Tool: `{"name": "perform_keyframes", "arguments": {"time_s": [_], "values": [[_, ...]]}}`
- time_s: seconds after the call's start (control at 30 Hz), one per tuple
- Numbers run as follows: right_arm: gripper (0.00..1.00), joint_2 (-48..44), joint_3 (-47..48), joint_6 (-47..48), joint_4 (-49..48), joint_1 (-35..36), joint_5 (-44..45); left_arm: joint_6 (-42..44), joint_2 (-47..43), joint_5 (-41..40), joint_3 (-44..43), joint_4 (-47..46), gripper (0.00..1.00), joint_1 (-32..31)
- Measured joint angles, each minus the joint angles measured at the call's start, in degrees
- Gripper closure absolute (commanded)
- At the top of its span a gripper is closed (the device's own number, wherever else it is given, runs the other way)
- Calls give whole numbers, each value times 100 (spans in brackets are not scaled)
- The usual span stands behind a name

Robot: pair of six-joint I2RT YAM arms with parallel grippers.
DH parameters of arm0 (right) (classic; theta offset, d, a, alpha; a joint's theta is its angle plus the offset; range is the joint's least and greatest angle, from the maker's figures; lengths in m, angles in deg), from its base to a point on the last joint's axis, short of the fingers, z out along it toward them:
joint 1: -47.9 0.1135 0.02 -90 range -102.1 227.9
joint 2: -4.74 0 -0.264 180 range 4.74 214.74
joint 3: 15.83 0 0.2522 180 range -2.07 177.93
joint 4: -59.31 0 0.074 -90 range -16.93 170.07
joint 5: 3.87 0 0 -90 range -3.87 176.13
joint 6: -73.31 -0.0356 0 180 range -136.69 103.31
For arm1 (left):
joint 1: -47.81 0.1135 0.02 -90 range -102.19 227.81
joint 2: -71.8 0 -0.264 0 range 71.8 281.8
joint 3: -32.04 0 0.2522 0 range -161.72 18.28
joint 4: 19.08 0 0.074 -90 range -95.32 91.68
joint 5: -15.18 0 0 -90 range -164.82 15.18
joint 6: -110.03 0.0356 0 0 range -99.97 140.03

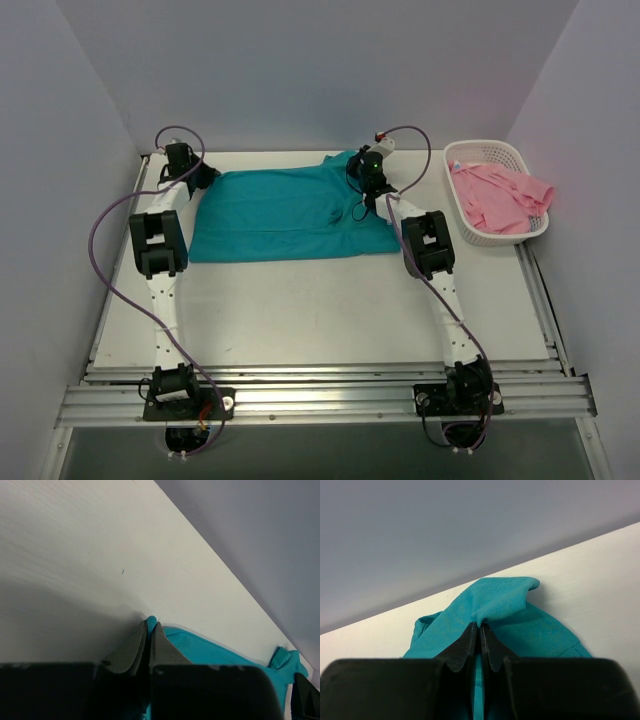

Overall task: Fold and stack the t-shirts
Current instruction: Fold the tshirt

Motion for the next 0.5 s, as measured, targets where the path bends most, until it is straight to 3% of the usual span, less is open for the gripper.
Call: {"name": "perform_keyframes", "arguments": {"time_s": [0.3, 0.5], "values": [[100, -55, 0, 48, 7, -2, 0, 361, -2, -50, -101, 98, 98, 2], [100, -376, -57, 76, 22, -2, 0, 734, -15, -52, -752, 446, 98, 33]]}}
